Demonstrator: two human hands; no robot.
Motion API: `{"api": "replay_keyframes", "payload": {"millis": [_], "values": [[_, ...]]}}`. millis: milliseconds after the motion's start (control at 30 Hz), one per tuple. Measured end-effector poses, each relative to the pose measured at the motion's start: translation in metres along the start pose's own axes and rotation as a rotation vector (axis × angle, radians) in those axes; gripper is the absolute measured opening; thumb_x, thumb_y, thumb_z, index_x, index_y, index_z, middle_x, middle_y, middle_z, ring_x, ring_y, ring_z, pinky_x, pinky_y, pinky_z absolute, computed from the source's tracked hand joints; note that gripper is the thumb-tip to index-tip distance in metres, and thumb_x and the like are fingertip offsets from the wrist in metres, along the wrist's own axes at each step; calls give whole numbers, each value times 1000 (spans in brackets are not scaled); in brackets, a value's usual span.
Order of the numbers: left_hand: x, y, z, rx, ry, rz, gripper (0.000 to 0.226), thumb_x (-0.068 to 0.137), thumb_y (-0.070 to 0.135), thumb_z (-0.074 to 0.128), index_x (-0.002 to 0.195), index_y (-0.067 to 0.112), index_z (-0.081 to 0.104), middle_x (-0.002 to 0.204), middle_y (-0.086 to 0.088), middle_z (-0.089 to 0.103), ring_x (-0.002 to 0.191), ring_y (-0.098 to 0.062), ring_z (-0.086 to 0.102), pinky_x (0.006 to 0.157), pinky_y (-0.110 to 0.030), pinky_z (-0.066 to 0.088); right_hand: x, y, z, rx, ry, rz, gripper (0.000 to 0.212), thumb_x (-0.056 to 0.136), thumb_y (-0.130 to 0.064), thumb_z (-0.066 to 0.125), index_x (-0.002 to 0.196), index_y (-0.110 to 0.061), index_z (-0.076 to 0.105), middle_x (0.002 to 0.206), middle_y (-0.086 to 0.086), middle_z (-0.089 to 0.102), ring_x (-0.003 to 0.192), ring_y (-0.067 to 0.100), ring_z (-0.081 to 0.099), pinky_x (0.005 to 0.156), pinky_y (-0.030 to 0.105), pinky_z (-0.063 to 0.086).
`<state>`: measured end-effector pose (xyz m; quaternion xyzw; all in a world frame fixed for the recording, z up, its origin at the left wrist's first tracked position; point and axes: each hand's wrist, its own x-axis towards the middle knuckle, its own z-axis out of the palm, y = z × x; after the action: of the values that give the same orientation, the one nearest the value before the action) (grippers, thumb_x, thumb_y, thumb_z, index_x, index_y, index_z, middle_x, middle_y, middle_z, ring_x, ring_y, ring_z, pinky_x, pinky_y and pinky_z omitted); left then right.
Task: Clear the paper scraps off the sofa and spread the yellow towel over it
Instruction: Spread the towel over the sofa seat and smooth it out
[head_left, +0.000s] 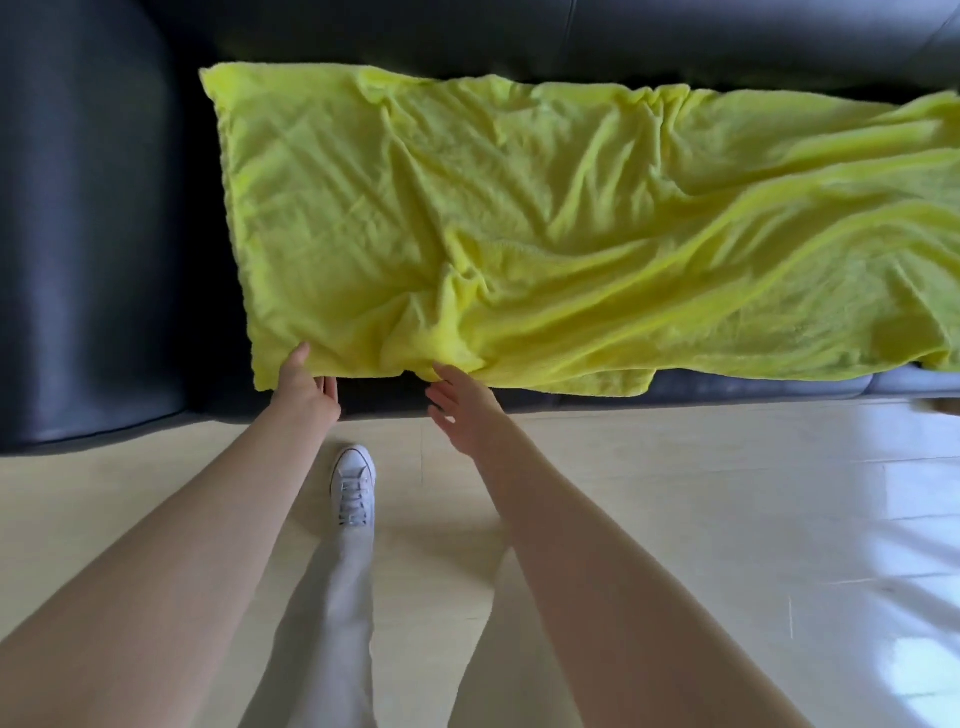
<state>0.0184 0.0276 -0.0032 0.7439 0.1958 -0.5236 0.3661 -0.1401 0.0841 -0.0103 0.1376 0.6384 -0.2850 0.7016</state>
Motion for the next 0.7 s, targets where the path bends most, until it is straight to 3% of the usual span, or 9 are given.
{"api": "replay_keyframes", "payload": {"millis": [133, 300, 400, 500, 633, 700], "values": [[25, 37, -16, 129, -8, 49, 39, 83, 30, 72, 119, 20, 59, 88, 7, 58, 75, -4, 56, 69, -16, 54, 6, 17, 32, 85, 46, 42, 27, 79, -31, 76, 96, -16, 62, 100, 0, 61, 104, 12, 61, 85, 25, 48], [43, 69, -34, 185, 86, 45, 37, 89, 32, 63, 124, 23, 55, 106, 7, 58, 88, -12, 56, 77, -21, 52, 15, 31, 54, 261, 133, 17, 41, 82, -26, 73, 118, -13, 58, 98, 1, 64, 92, 10, 62, 72, 22, 48], [55, 77, -45, 229, 121, 49, 43, 89, 42, 58, 128, 24, 52, 112, 7, 60, 90, -16, 58, 65, -25, 50, 19, 40, 65, 297, 233, 7, 18, 84, -16, 69, 100, -11, 60, 85, 5, 61, 75, 12, 59, 64, 20, 49], [54, 75, -48, 245, 102, 82, 51, 85, 44, 65, 129, 23, 48, 115, 5, 56, 97, -16, 57, 75, -25, 50, 19, 47, 75, 294, 261, 13, 13, 83, -10, 68, 81, -11, 55, 74, 5, 55, 66, 12, 52, 62, 19, 51], [58, 67, -55, 261, 128, 139, 44, 90, 36, 61, 128, 17, 49, 109, 2, 53, 93, -18, 54, 77, -23, 45, 19, 52, 86, 283, 312, 28, 20, 82, -12, 69, 97, -11, 56, 84, 6, 56, 70, 12, 52, 55, 20, 49], [64, 67, -61, 295, 178, 131, 50, 89, 43, 57, 131, 16, 48, 122, -1, 56, 106, -22, 56, 88, -27, 47, 18, 52, 89, 253, 340, 51, 22, 82, -14, 70, 98, -12, 55, 86, 6, 55, 71, 12, 51, 53, 20, 47]]}}
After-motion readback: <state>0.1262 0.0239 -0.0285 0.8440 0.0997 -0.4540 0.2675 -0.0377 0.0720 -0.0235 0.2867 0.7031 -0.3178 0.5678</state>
